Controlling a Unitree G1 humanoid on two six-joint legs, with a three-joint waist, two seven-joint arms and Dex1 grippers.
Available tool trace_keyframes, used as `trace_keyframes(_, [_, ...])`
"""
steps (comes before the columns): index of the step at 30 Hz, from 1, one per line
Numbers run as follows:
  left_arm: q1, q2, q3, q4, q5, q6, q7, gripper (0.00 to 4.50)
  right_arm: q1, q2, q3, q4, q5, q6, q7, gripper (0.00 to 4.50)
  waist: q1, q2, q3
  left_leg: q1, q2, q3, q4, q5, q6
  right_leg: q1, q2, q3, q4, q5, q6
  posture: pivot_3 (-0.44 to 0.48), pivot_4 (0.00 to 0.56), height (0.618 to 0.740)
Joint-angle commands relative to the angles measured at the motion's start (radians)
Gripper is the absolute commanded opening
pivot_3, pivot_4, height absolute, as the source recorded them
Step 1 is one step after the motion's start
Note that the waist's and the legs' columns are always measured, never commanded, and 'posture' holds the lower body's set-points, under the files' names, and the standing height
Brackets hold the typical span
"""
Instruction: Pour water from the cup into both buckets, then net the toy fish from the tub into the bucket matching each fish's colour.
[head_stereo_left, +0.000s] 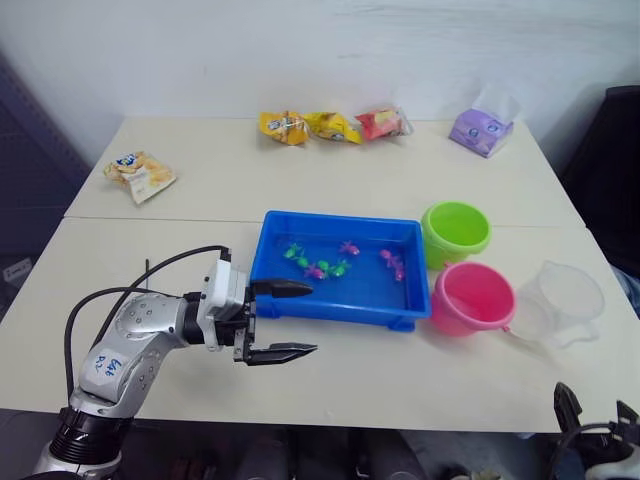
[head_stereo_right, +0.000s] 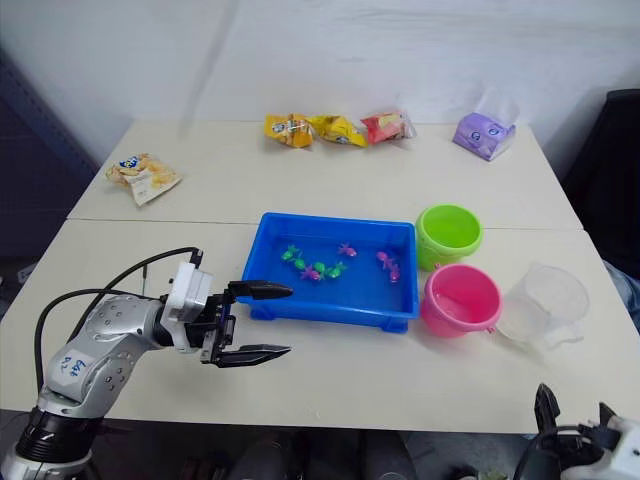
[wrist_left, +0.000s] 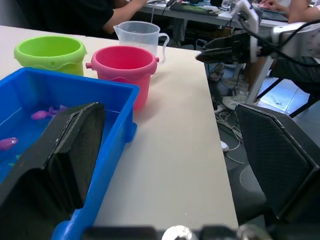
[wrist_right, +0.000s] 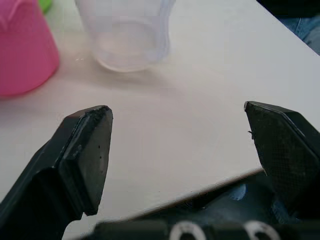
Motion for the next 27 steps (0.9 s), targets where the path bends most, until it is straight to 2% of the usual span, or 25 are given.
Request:
trace_keyframes(1, [-0.002,-0.016,-0.013,-0.057,-0.01,0.008,0.019,4.47,-0.058,-0.051,-0.016,0.065,0.0,0.029,-0.011,4.5,0.006,0.001,0.0,0.0,0.0,0.0,0.0,0.0,0.0,0.0,0.0,0.0,0.0,0.0,0.0,0.0,0.15,0.74])
trace_keyframes(5, [-0.031,-0.043,-0.009,-0.053,0.003,0.003,0.055,4.47,-0.168,-0.109,-0.024,0.139,0.003,0.056,-0.025,4.5,0.011,0.001,0.0,-0.001,-0.001,0.0,0.001,0.001,0.0,0.001,0.0,0.0,0.0,0.0,0.001,0.0,0.15,0.74])
trace_keyframes(16, [-0.004,-0.065,0.002,-0.097,0.006,0.003,0.136,4.47,-0.365,-0.142,-0.051,0.277,-0.03,0.024,-0.111,4.5,0.005,0.001,-0.001,0.0,-0.001,0.0,0.002,0.003,-0.001,0.001,0.001,0.0,0.003,0.001,0.002,0.0,0.15,0.74])
trace_keyframes(27, [0.009,-0.053,0.016,-0.077,0.045,-0.036,0.14,4.47,-0.436,-0.1,-0.053,0.328,-0.061,-0.017,-0.228,4.5,0.001,0.001,-0.001,0.001,-0.001,0.001,0.003,0.005,-0.003,0.0,0.001,0.0,0.007,0.001,0.002,0.0,0.15,0.74])
